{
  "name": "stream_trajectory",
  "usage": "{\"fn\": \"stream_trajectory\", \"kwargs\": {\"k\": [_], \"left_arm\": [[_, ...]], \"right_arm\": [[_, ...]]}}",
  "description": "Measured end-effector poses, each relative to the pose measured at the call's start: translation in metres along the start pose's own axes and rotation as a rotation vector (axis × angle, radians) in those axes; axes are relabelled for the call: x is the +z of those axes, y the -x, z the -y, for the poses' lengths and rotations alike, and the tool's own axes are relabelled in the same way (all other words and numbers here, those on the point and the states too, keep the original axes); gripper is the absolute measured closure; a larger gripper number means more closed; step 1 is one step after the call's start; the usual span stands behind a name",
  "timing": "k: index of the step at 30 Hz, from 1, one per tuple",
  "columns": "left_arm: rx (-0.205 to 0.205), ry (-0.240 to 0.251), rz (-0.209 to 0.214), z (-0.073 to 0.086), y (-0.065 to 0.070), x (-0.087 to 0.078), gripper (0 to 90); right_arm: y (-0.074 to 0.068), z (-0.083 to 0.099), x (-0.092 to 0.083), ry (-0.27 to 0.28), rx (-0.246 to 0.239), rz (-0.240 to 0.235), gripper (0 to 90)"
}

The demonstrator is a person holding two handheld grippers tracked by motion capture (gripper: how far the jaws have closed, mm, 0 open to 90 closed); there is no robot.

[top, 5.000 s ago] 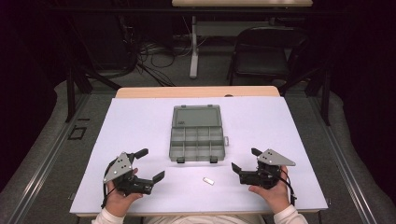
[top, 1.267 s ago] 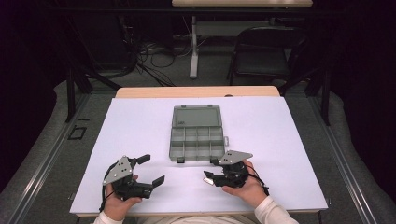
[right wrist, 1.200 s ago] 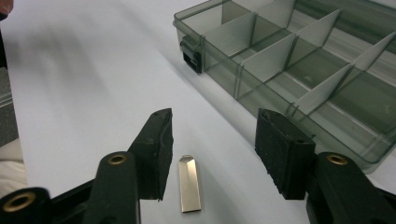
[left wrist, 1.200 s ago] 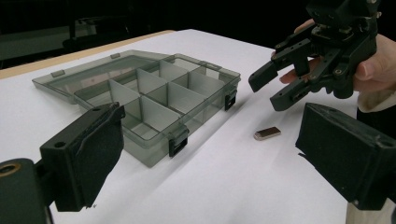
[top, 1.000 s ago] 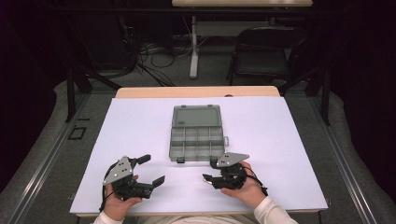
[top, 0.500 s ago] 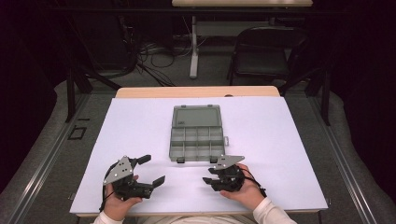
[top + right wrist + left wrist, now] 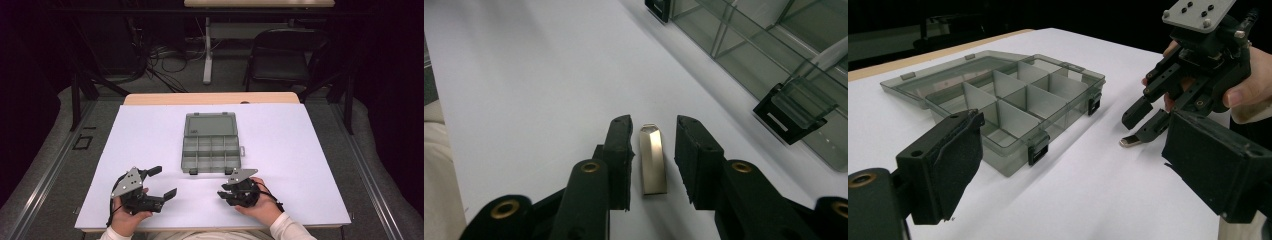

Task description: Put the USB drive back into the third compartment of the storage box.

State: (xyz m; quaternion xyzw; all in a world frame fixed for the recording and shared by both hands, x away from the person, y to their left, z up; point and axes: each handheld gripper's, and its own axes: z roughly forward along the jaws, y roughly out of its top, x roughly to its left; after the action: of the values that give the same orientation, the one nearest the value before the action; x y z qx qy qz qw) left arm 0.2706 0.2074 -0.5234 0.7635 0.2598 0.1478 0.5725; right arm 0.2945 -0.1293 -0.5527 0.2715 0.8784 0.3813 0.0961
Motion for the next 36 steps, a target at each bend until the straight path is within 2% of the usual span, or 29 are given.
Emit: {"fn": "stream_trajectory", "kwargs": {"k": [11,36], "left_arm": [[-0.001,-0.006,0.007,0.0006,-0.0003,0.0012,8.8],[0.007,-0.019,0.007,0.0007,-0.0003,0.0019,8.8]], "right_arm": [[0.0002,0.0007,0.0017,-0.024,0.0,-0.005,73.9],[0.0,0.0014,0.0047,-0.047,-0.007,-0.002,78.4]]}}
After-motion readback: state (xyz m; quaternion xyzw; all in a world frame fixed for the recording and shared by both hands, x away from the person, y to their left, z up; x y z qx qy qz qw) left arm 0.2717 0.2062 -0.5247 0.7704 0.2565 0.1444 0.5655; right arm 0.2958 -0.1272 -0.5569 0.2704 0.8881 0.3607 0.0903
